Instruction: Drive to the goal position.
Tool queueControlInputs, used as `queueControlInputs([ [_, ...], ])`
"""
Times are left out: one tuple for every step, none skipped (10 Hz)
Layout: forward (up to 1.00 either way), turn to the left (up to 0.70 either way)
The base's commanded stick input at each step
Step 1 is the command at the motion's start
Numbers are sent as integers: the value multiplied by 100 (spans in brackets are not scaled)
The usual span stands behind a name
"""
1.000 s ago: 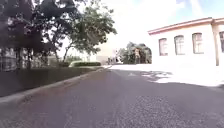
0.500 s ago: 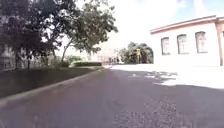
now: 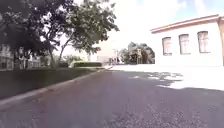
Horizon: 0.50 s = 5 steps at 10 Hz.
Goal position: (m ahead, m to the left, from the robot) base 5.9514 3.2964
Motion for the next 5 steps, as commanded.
queueControlInputs([
  [85, -14],
  [85, -34],
  [85, -34],
  [85, -34],
  [85, -17],
])
